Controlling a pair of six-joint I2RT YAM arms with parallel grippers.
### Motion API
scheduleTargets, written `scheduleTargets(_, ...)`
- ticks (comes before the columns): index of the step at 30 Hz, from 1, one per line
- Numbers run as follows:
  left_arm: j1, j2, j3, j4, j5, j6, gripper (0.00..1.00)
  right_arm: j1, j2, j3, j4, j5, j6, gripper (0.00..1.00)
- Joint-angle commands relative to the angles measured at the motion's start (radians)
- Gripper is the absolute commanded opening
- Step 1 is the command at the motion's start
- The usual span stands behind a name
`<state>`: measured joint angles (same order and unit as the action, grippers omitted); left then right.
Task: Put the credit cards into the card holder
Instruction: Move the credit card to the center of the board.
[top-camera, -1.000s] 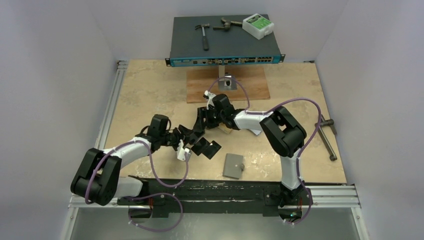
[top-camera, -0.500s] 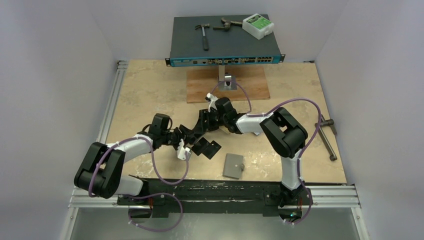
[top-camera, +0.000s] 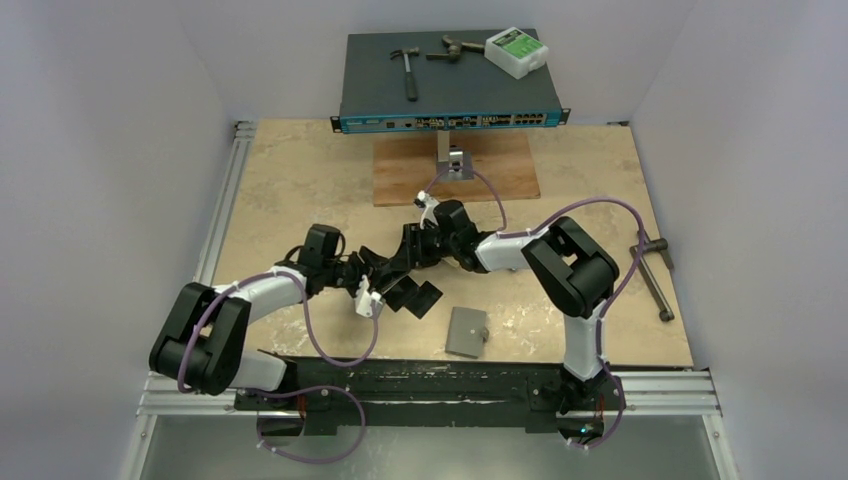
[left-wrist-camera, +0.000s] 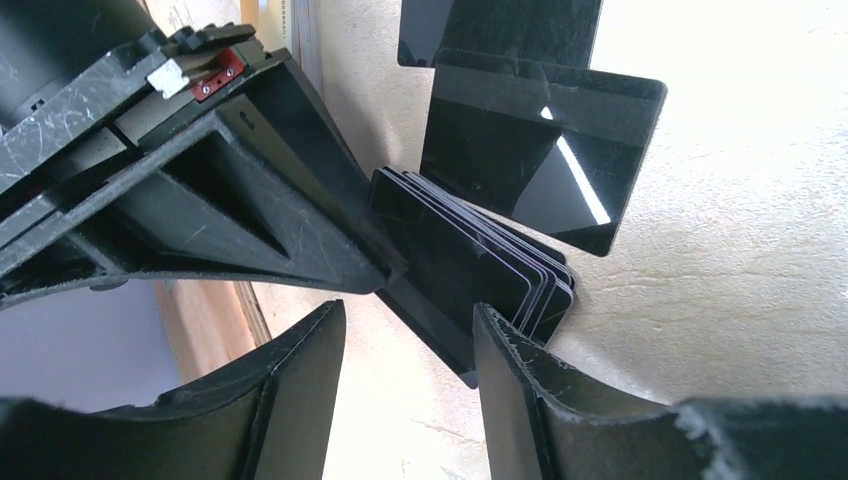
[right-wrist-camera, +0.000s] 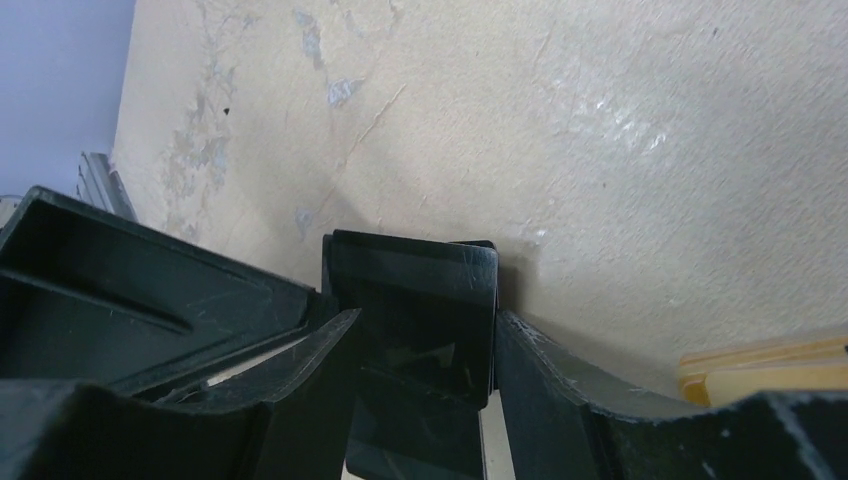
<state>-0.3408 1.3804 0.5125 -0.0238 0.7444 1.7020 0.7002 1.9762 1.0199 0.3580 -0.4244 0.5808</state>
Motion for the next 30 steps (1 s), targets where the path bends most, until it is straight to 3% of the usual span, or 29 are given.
scheduleTargets(1, -0.005, 0.017, 0.032, 0.004, 0.041, -0.001, 0.5, 0.009, -0.019, -0.045, -0.05, -0.018, 0.021, 0.51)
scheduleTargets(13, -0.029, 0.077, 0.064, -0.106, -0.003, 0.087, 0.52, 0.007, -0.007, -0.086, 0.022, -0.036, 0.072, 0.51)
scheduleTargets(21, -0.066, 0.121, 0.11, -0.089, -0.02, 0.059, 0.51, 0.003, -0.007, -0.112, 0.067, -0.049, 0.109, 0.5)
scheduleTargets(27, -0.064, 0.046, 0.131, -0.092, -0.062, -0.069, 0.51, -0.005, 0.012, -0.09, -0.014, 0.02, 0.086, 0.43)
scheduleTargets(30, -0.058, -0.004, 0.18, -0.162, -0.103, -0.199, 0.51, 0.0, 0.011, -0.062, -0.109, 0.127, 0.06, 0.49)
